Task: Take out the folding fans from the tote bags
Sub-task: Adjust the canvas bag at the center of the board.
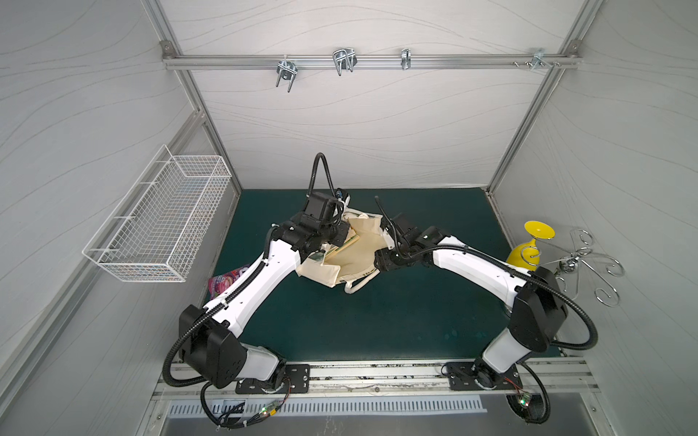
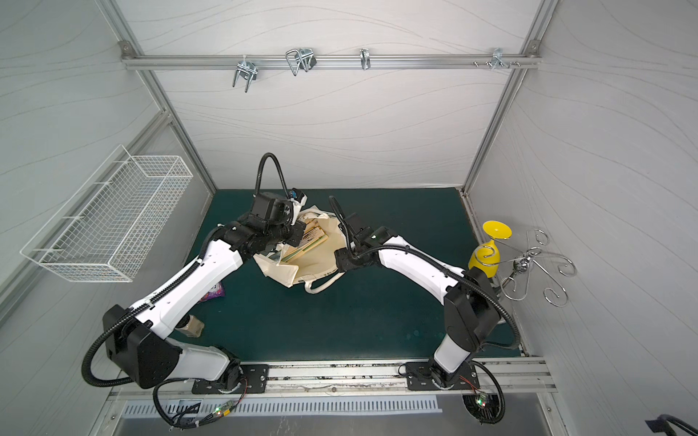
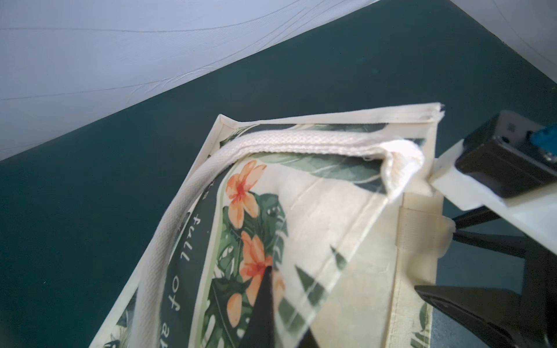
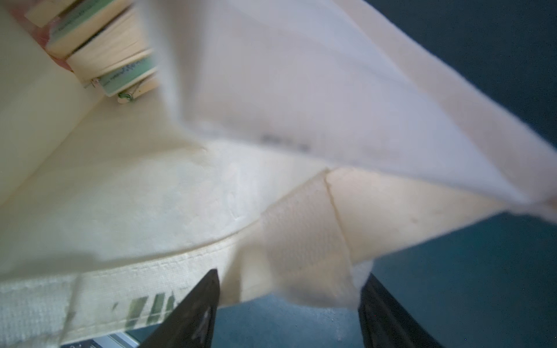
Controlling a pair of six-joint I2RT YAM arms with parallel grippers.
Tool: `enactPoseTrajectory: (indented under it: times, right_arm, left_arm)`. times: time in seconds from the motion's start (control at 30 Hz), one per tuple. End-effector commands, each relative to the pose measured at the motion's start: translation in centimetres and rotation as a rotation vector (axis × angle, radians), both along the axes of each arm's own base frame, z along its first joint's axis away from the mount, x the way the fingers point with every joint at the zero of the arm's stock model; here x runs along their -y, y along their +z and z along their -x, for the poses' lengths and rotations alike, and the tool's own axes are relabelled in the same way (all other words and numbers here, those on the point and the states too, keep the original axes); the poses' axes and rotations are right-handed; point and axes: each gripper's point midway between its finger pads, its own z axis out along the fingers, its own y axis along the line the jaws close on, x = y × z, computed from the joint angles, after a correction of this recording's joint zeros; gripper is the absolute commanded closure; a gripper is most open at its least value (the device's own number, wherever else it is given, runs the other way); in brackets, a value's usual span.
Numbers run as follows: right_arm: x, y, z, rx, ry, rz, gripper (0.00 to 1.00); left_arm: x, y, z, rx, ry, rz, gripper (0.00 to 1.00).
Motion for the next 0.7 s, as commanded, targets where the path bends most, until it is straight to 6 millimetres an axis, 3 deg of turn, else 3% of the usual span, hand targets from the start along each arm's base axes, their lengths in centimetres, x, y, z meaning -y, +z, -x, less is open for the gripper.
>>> enactPoseTrajectory:
  times: [0.0, 0.17, 0.3, 0.47, 0.67]
  right_arm:
    - [1.4, 1.6, 0.4, 0.059, -0.050, -0.038, 0.25]
    - [3.0, 3.7, 2.0, 0.163, -0.056, -0.106, 0.22]
    - [2.8, 5.8, 3.9, 0.243, -0.021, -0.164, 0.23]
    - [0.0, 6.6, 6.5, 0.328, 0.084, -0.178, 0.25]
    - [-3.6, 4.8, 7.4, 0.285, 0.108, -0.241, 0.43]
  left_arm:
    - [1.2, 1.1, 0.5, 0.051, -0.012, 0.053, 1.00]
    - [2.9, 0.4, 2.2, 0.028, -0.029, 0.105, 1.00]
    - [4.1, -0.3, 2.6, 0.005, -0.025, 0.132, 1.00]
    - [5.9, -1.0, 2.4, -0.022, 0.001, 0.232, 1.00]
    - [5.5, 0.1, 2.0, -0.008, 0.076, 0.299, 1.00]
